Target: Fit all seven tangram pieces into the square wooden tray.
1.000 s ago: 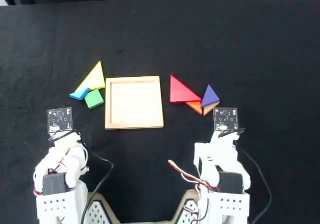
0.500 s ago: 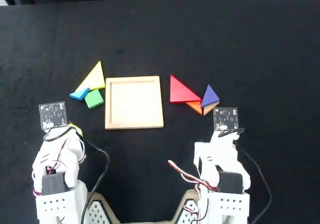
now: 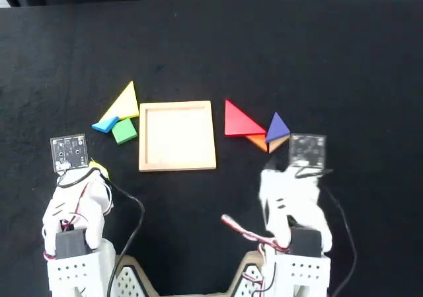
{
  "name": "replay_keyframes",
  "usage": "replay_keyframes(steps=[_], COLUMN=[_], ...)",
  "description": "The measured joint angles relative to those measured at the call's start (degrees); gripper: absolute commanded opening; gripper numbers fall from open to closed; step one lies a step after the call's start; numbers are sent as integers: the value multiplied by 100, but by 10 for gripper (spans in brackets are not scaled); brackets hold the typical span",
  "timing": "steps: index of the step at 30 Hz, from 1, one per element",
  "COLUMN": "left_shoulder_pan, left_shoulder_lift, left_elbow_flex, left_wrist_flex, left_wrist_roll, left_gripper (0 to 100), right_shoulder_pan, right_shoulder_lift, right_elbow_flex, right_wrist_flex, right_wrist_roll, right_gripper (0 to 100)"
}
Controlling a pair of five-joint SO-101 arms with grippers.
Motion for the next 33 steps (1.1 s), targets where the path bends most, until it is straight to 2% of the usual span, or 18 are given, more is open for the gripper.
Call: replay_keyframes(steps=[3,8,13,16,20,24,29,33], left_shoulder_pan=[0,0,0,0,0,0,0,0], left_shoulder_lift=[0,0,0,0,0,0,0,0], left_elbow_flex=[0,0,0,0,0,0,0,0], left_wrist_flex=[0,0,0,132,352,369,369,369], left_wrist_roll=[0,0,-79,-607,-1275,-1371,-1407,-1407], left_gripper=[30,32,33,32,30,30,30,31], right_shoulder_pan=[246,273,273,273,273,193,-484,-844], right_shoulder_lift=[0,0,0,0,0,0,0,0], right_elbow_flex=[0,0,0,0,0,-220,-1240,-1670], right_wrist_flex=[-466,-598,-598,-598,-598,-273,695,1090], right_wrist_roll=[0,105,1380,1925,1899,1881,1890,1890], right_gripper=[11,12,12,12,59,160,165,166])
